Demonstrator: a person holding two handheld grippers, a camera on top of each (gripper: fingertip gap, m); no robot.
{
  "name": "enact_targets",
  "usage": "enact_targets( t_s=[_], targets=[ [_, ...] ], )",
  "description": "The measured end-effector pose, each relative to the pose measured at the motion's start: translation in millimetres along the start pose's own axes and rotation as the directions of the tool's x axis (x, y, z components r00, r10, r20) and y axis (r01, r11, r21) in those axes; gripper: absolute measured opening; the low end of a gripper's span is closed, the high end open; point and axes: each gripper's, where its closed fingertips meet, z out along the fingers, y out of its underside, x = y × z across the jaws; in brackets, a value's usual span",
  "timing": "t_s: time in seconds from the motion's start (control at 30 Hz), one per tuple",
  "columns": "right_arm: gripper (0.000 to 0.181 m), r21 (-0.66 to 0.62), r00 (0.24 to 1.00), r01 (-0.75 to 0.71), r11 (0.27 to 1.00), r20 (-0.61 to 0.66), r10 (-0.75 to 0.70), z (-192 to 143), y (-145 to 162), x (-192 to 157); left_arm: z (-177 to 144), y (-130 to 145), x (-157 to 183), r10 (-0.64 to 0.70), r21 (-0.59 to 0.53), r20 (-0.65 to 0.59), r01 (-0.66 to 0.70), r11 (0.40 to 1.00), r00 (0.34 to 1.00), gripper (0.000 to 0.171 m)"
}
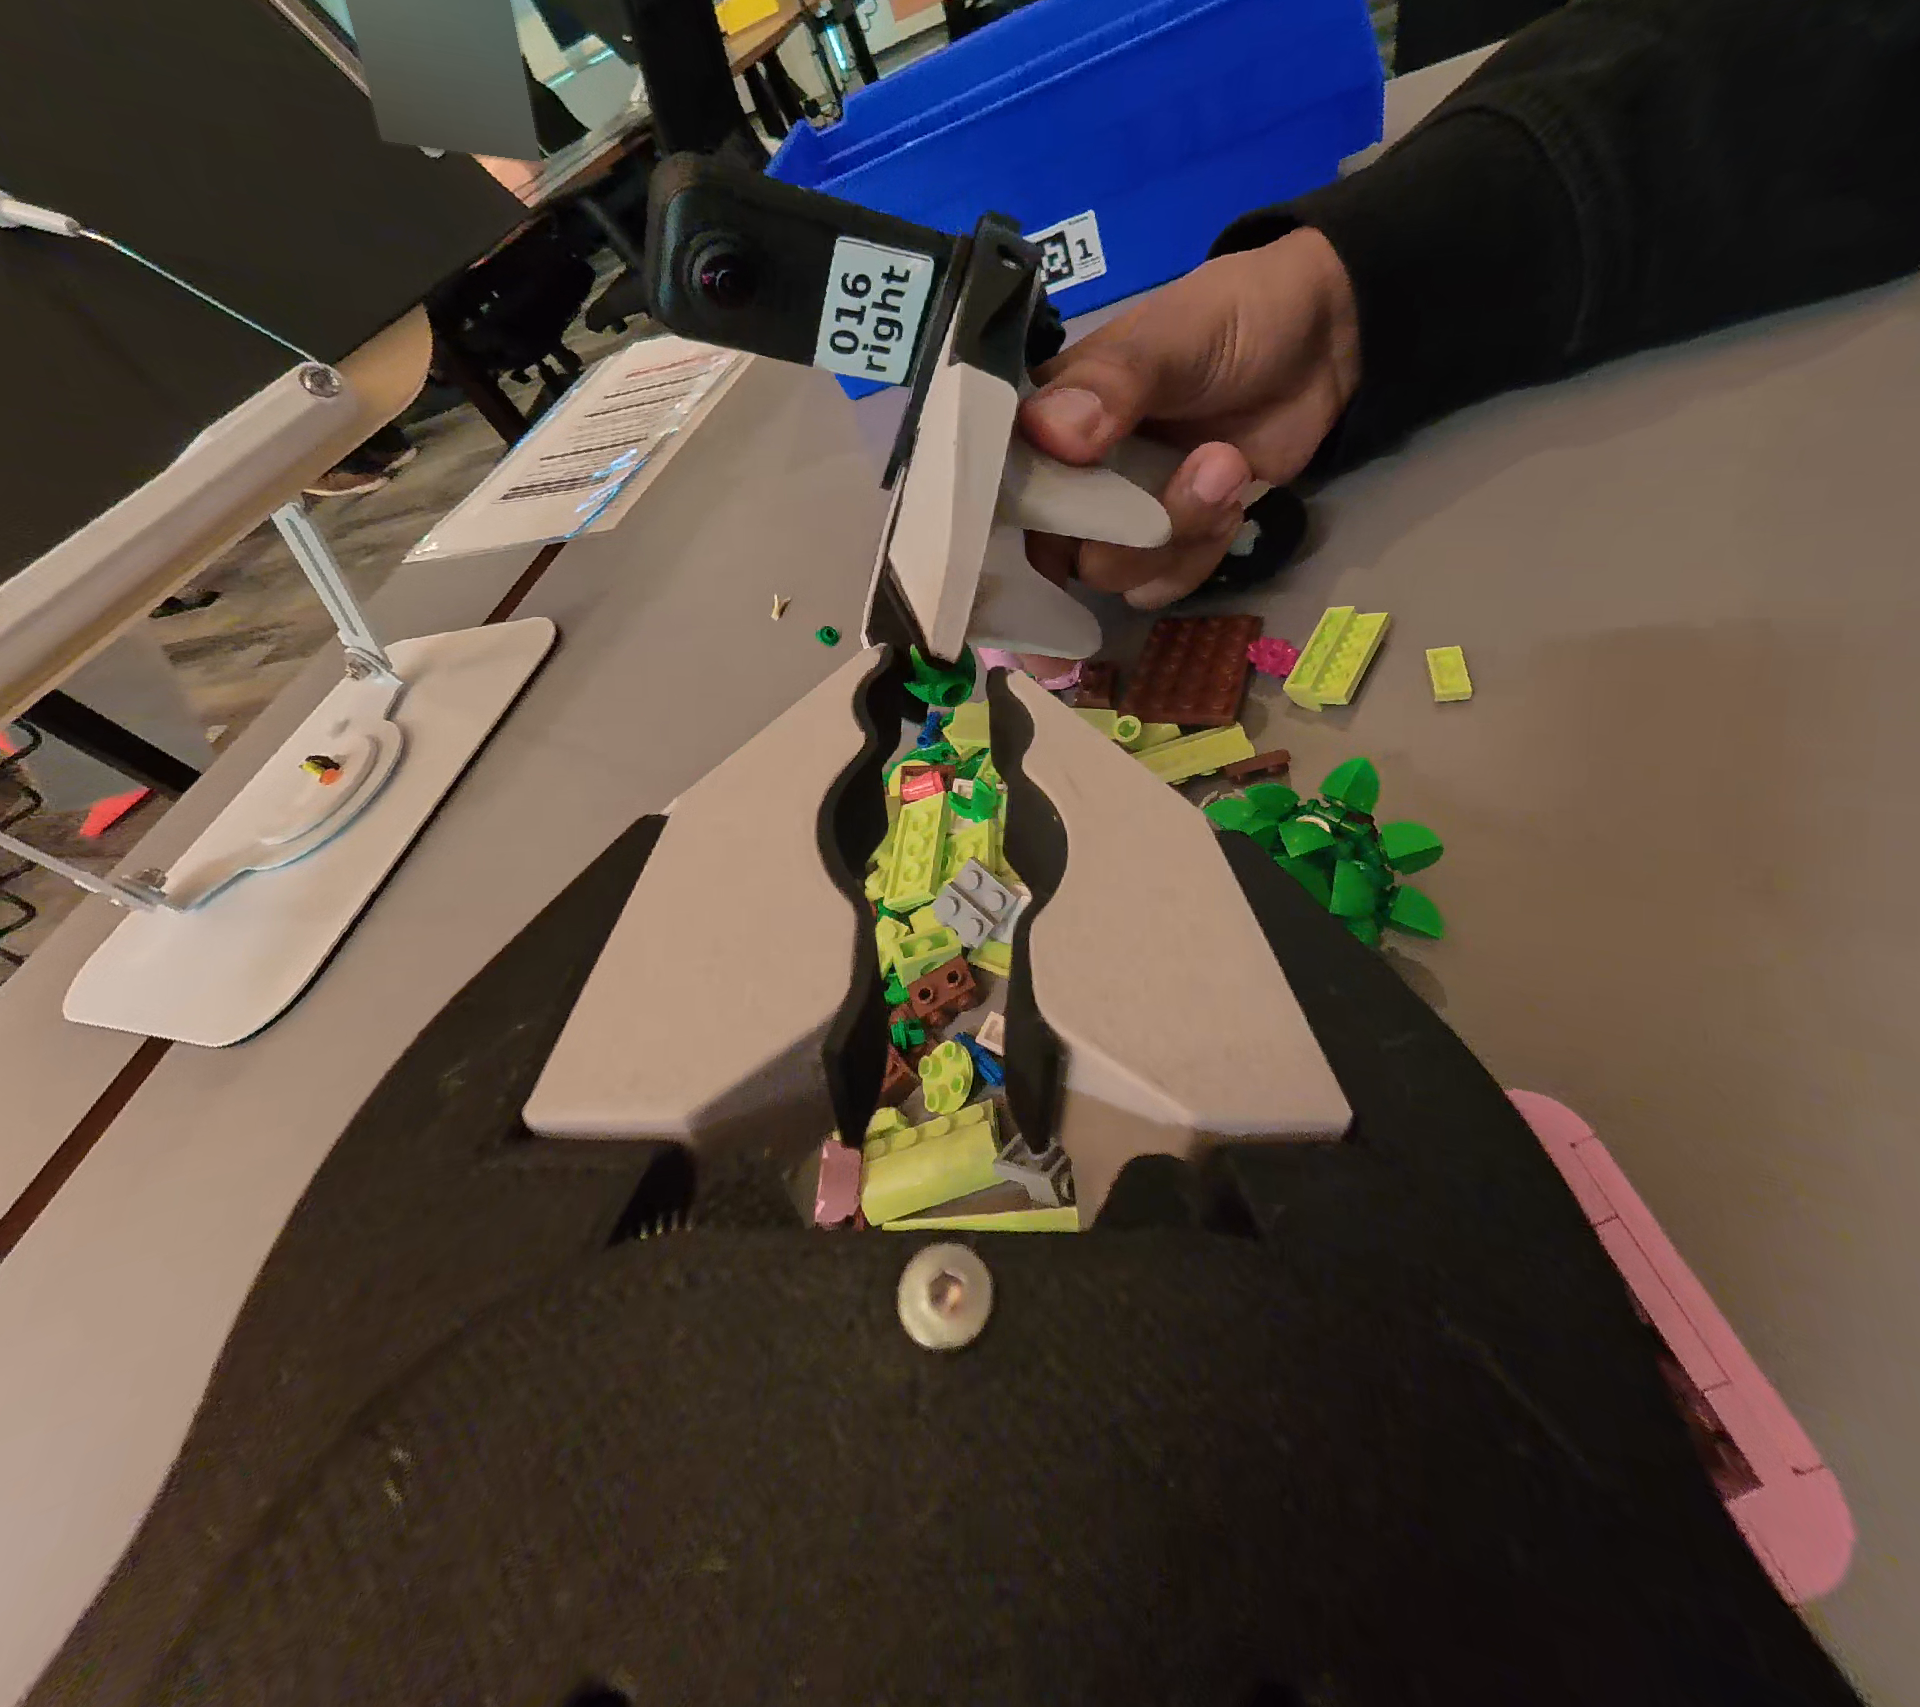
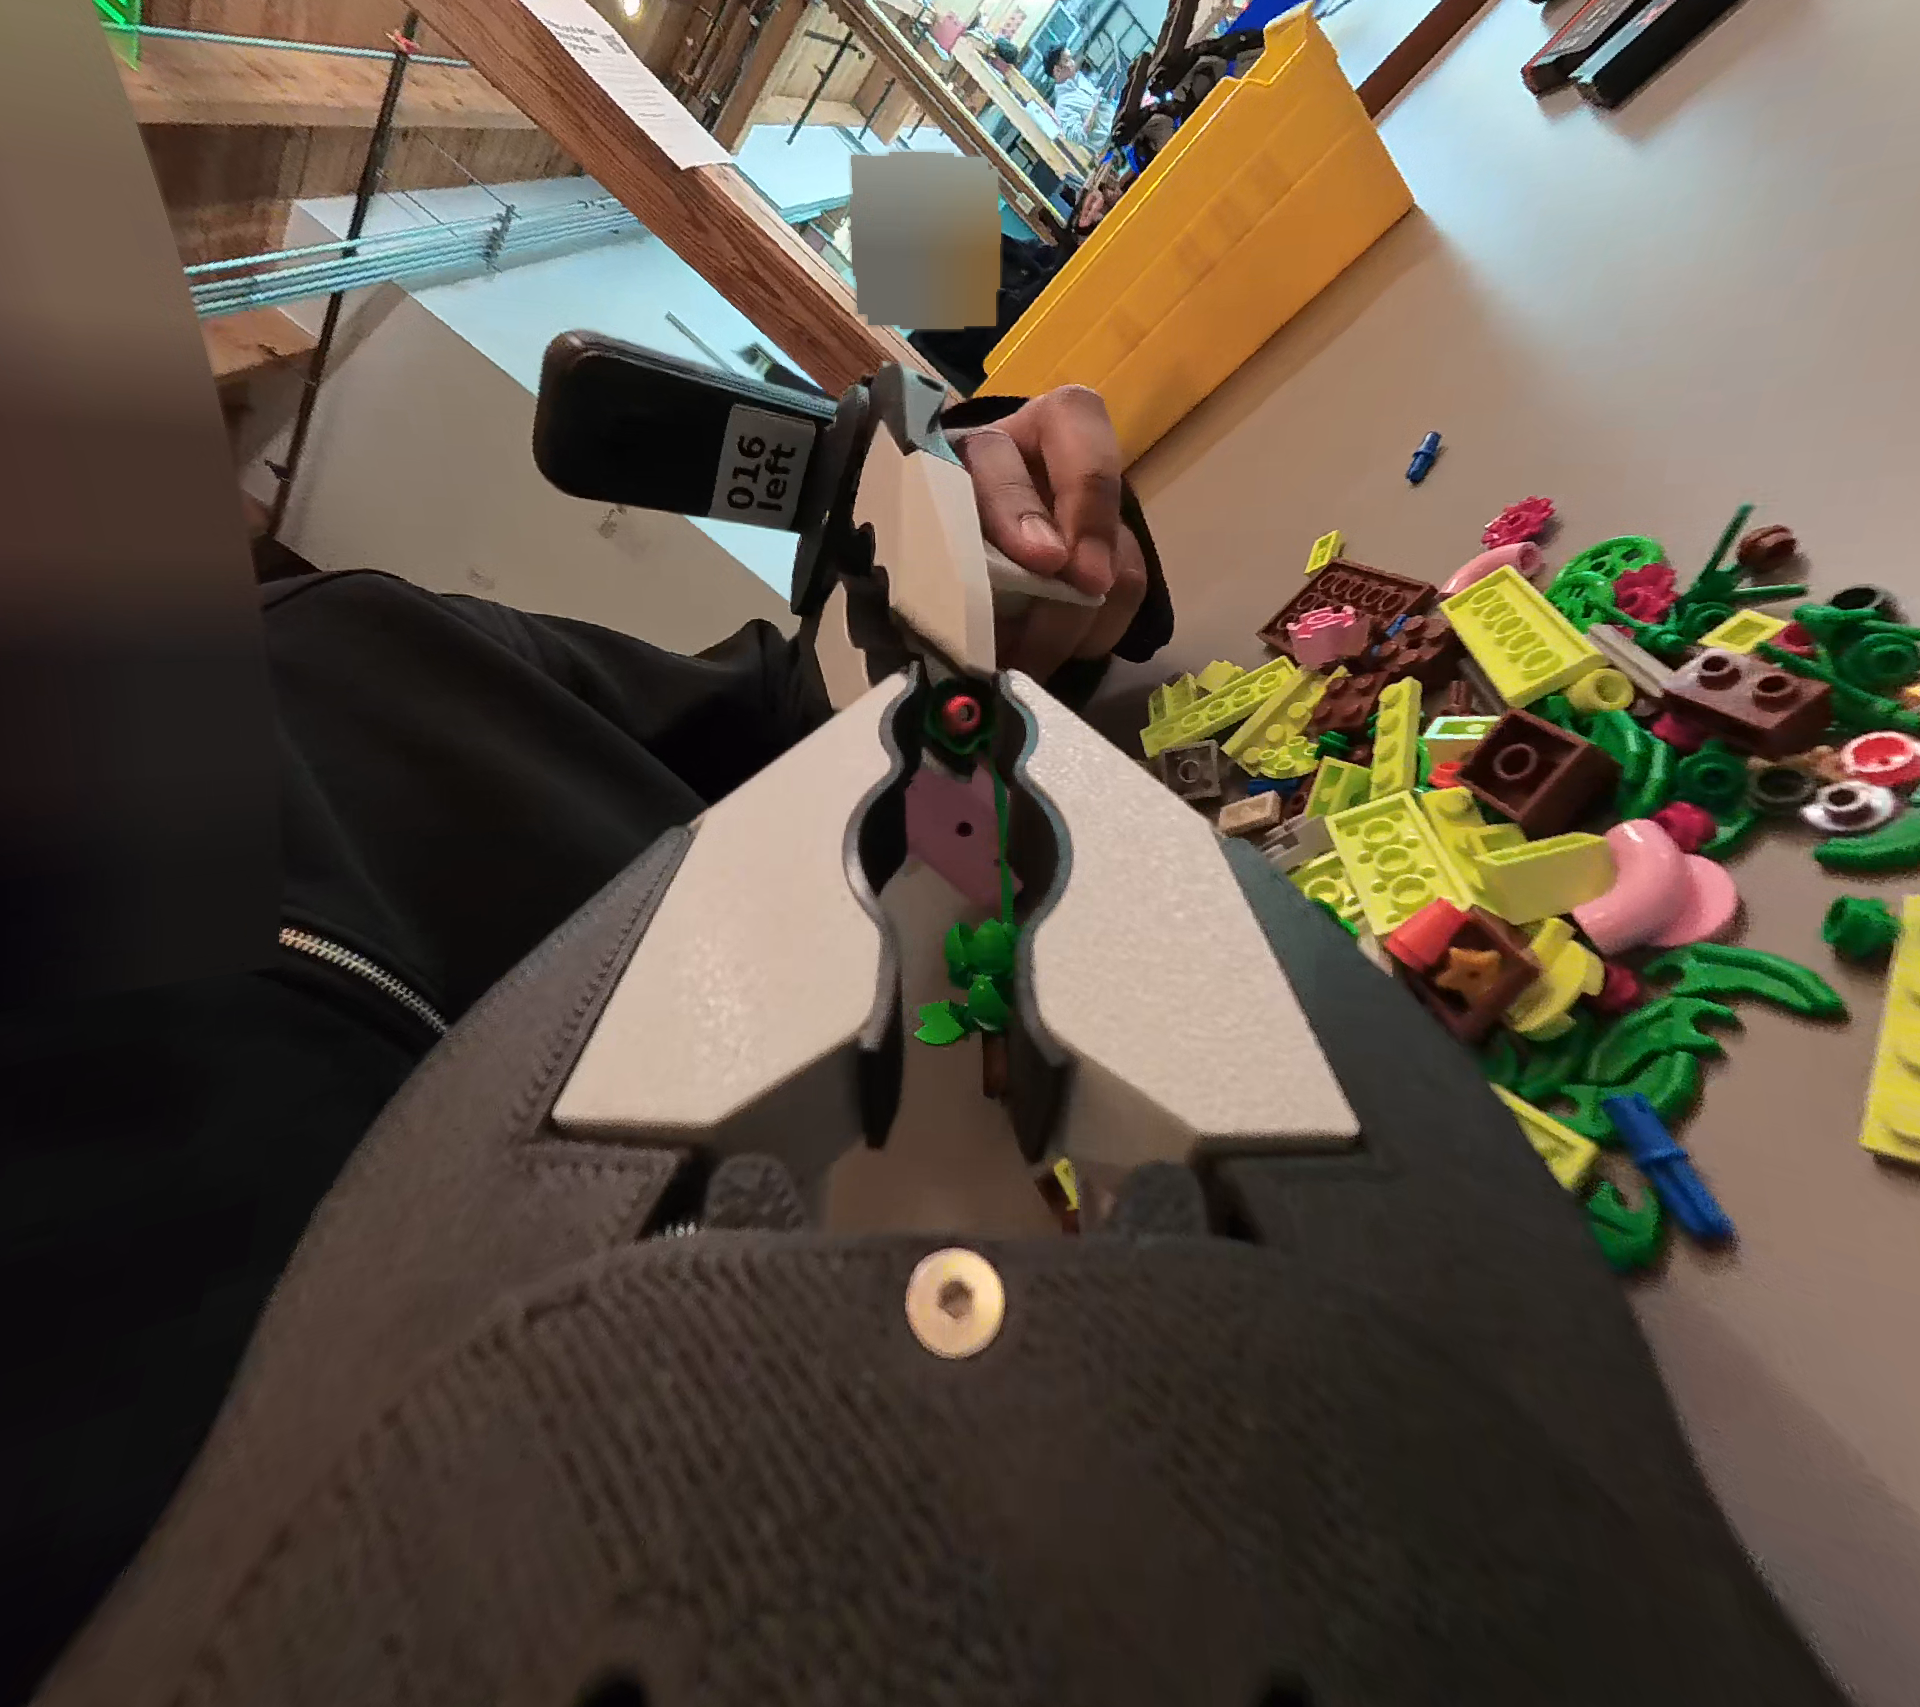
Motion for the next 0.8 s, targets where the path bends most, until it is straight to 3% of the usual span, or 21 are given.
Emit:
enact_targets(
  t_s=[0.23,0.33,0.47,0.8],
  targets=[
    [0.010,0.022,0.999,-0.021,1.000,0.024,0.021,-0.1,-2.3,-2.1,-2.3,-4.2,-5.7,-0.020,0.020,0.020,0.020,1.000,1.000,0.009],
    [0.023,0.077,0.999,0.009,0.997,0.030,-0.011,-5.8,-12.4,-3.9,-7.3,-11.9,-11.4,-0.087,0.071,0.014,0.086,0.994,0.996,0.008],
    [0.023,0.138,0.997,0.074,0.988,0.003,-0.075,-16.2,-24.7,-3.3,-12.5,-17.3,-16.7,-0.164,0.131,-0.013,0.164,0.978,0.986,0.008],
    [0.011,0.070,0.999,0.028,0.997,0.013,-0.029,-6.1,-11.4,-3.1,-5.9,-9.3,-9.2,-0.048,0.067,0.018,0.047,0.997,0.999,0.008]
  ],
)
